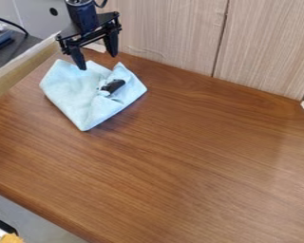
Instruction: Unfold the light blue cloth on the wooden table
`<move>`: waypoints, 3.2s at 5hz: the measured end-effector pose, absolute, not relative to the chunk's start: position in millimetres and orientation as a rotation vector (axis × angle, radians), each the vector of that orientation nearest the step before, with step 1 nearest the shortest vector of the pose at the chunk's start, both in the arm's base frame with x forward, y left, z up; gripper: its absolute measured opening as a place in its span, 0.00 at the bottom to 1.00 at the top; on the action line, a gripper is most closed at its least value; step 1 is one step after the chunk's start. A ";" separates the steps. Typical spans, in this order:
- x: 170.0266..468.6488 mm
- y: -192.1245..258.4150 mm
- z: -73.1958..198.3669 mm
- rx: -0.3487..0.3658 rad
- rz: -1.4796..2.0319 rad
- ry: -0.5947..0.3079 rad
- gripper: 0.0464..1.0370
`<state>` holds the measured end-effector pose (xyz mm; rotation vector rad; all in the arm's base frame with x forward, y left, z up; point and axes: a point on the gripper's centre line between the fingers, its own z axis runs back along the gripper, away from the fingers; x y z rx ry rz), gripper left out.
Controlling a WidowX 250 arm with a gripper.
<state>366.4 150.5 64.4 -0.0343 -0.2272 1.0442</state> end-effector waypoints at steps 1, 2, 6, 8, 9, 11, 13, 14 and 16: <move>367.6 149.3 56.9 -0.005 1.052 -0.229 0.96; 363.7 149.3 51.2 0.027 1.063 -0.220 0.96; 361.0 146.4 30.4 0.073 1.079 -0.204 0.32; 357.4 140.1 27.1 0.055 1.063 -0.178 0.01; 356.1 135.6 39.0 0.027 1.052 -0.195 0.01; 338.0 126.2 65.7 -0.029 1.024 -0.228 0.01; 299.0 131.8 77.0 -0.051 1.000 -0.233 0.01; 274.7 135.8 75.8 -0.040 0.984 -0.222 0.01; 229.0 147.3 49.8 -0.014 1.033 -0.215 0.01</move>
